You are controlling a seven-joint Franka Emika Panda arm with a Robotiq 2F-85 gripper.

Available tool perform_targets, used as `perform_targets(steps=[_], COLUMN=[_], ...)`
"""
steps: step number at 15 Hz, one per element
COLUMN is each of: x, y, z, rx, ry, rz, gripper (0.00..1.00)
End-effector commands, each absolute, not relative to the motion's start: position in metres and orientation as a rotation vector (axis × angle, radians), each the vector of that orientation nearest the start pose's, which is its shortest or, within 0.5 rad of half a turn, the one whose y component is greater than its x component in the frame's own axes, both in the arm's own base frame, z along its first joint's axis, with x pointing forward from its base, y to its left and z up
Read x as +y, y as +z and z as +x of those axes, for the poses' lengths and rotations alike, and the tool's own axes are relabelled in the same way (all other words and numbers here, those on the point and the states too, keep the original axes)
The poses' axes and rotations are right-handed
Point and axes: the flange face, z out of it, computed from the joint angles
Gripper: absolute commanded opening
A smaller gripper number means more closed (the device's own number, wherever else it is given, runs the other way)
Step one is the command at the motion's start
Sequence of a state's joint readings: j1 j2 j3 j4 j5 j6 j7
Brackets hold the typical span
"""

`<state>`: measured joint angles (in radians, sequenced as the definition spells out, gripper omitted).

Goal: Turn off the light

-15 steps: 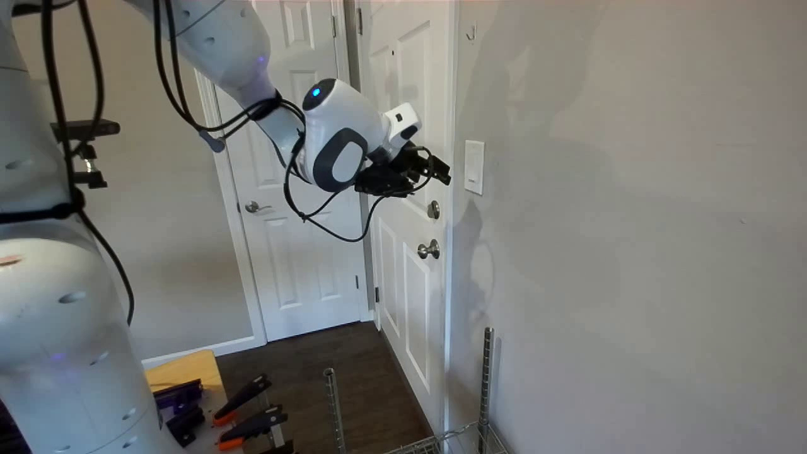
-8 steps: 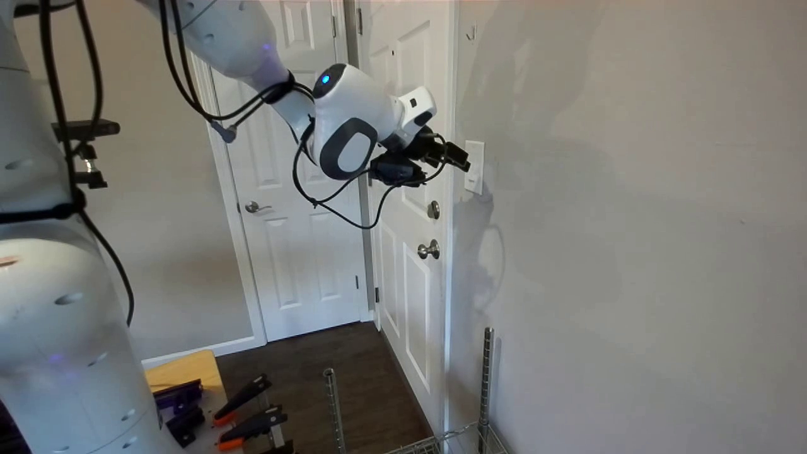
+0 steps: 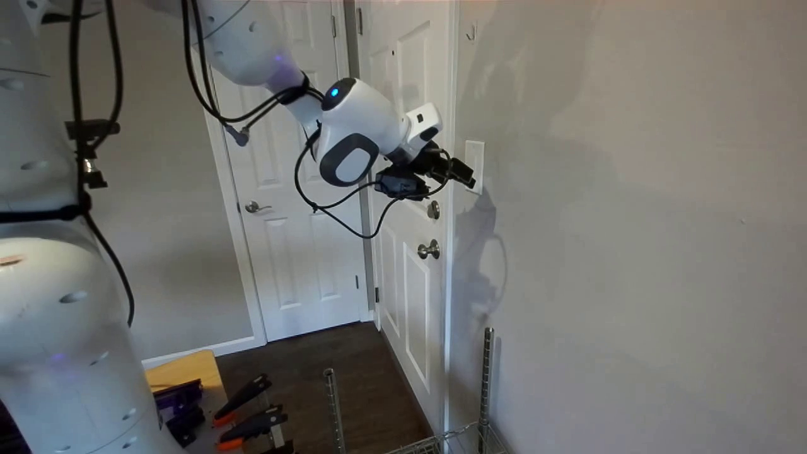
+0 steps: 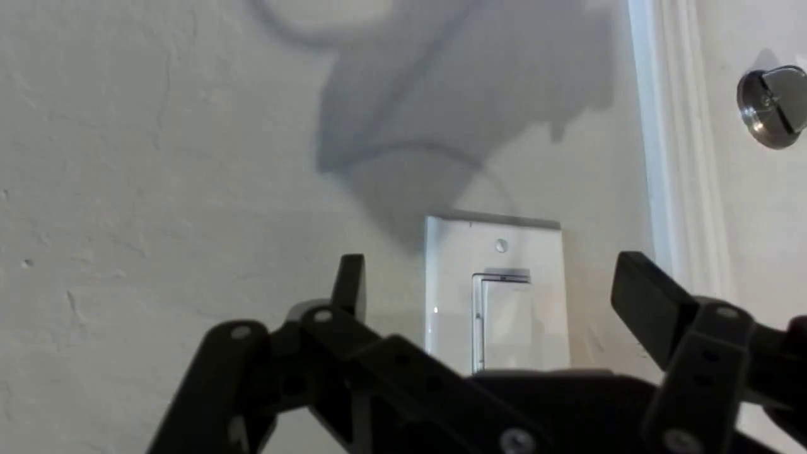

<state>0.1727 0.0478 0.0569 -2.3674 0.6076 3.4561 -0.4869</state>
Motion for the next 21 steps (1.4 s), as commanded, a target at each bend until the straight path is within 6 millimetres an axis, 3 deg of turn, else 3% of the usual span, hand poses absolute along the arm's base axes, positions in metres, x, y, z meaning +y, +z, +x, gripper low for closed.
perform_targets(steps=[1,4,11,17,21], x=[0.049,0.048,0.080,0.099,0.105], y=[0.430,0.438,0.407,0.407,0.417], z=[0.556,0.575,0.601,0.597,0.579], rx=[-0.071,-0.069,-0.042,0.049,0.179], ry=[-1.559,-1.607,-1.593,-1.648,-1.702], rz=[-2.777,-2.777,-2.817,-2.830,-2.816], gripper=[1.00,1.00,1.00,1.00,1.00])
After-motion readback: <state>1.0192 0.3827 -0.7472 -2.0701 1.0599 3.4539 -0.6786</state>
